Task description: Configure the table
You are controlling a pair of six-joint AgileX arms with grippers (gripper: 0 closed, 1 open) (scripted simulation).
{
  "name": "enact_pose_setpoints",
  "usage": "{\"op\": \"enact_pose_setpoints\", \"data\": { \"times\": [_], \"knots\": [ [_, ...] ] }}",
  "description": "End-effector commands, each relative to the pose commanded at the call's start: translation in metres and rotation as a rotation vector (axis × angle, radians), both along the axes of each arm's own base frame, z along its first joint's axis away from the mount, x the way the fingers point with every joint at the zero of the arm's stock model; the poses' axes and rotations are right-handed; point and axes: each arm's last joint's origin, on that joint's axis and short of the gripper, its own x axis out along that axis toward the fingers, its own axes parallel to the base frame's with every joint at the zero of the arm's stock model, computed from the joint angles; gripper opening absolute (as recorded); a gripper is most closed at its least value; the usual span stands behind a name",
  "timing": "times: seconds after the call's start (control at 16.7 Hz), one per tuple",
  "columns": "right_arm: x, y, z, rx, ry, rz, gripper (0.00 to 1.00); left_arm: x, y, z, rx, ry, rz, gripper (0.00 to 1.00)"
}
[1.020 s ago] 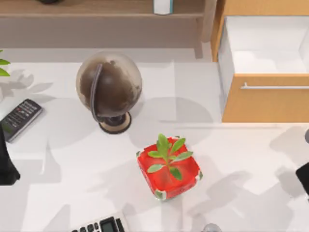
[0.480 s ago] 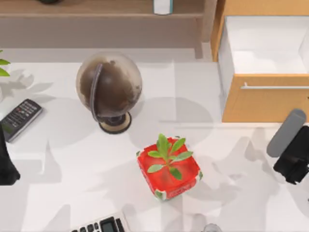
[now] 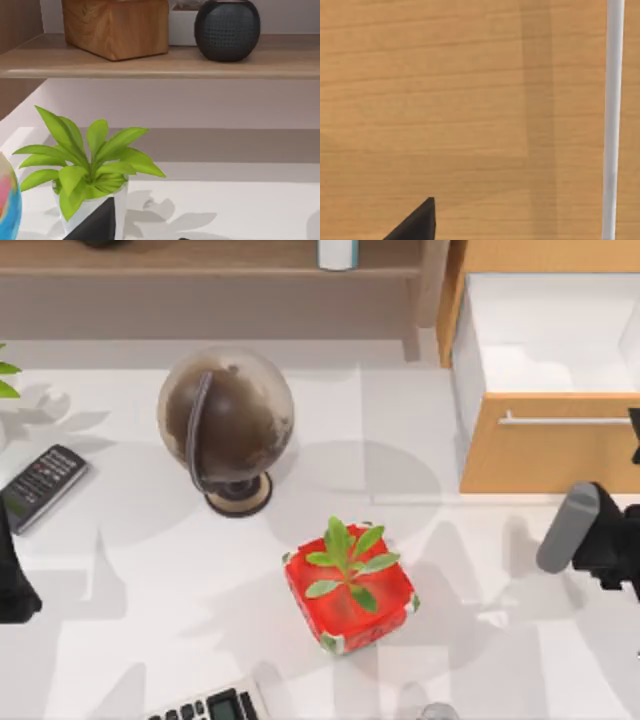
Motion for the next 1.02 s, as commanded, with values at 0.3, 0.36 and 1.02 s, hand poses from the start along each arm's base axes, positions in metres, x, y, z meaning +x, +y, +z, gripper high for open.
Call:
{"op": "enact_pose_setpoints", "data": {
  "times": [0.3, 0.36, 1.02],
  "knots": [
    [0.006, 0.001, -0.003, -0.094, -0.107, -0.031, 1.0, 0.0, 0.0, 0.0, 0.0, 0.0, 0.0, 1.0],
    [0.007, 0.001, -0.003, -0.099, -0.114, -0.033, 1.0, 0.0, 0.0, 0.0, 0.0, 0.0, 0.0, 1.0],
    [0.026, 0.001, -0.003, -0.1, -0.115, -0.034, 1.0, 0.0, 0.0, 0.0, 0.0, 0.0, 0.0, 1.0]
  ]
}}
